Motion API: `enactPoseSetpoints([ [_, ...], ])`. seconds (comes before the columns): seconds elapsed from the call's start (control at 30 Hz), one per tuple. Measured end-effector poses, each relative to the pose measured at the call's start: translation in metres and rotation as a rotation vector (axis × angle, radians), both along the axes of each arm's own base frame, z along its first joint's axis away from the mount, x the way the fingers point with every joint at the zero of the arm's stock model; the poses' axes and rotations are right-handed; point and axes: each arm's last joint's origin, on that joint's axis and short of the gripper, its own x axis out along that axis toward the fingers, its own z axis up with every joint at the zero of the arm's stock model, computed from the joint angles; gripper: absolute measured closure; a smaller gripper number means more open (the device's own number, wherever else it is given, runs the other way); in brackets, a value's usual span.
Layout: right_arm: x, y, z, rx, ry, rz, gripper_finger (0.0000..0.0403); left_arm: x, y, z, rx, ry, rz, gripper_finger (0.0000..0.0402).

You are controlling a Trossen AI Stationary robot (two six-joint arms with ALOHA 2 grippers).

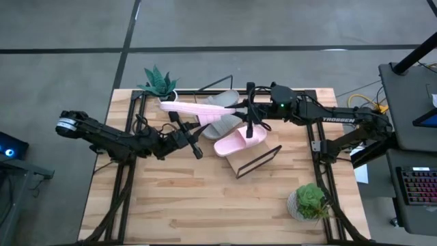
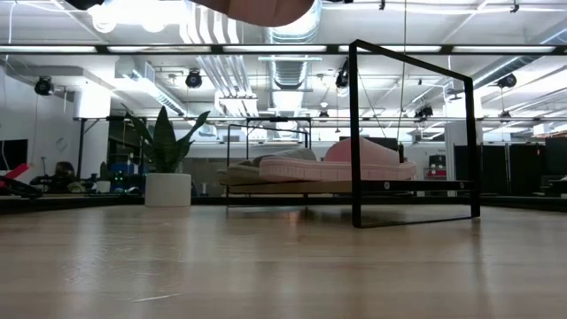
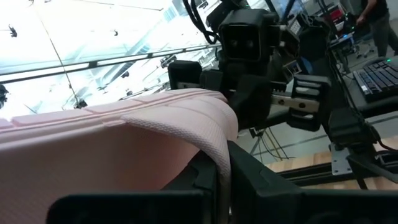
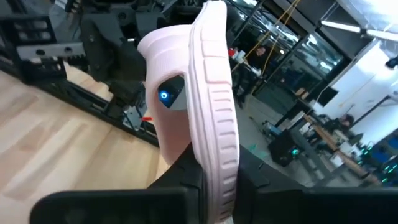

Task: Pick and place slides into the shelf
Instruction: Put the pink slide on the shelf

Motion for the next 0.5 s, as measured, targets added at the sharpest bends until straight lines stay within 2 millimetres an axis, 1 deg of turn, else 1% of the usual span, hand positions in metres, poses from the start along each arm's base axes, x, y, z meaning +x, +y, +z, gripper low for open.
enactPoseSetpoints([
  [0.07,0.0,0.0,0.0,0.031,-0.003,-0.009,0.0374,0.0,0.0,0.0,0.014,0.008,0.003,0.0397],
  [0.17,-0.001,-0.001,0.002,0.074,-0.008,-0.068,0.0374,0.0,0.0,-0.002,0.066,0.041,0.021,0.0377],
  [0.33,-0.004,-0.004,0.01,0.165,0.029,-0.104,0.0374,0.0,0.0,-0.003,0.136,0.086,0.047,0.0318],
  [0.5,-0.007,-0.004,0.019,0.245,0.081,-0.135,0.0374,-0.001,0.0,-0.009,0.217,0.178,0.133,0.0257],
])
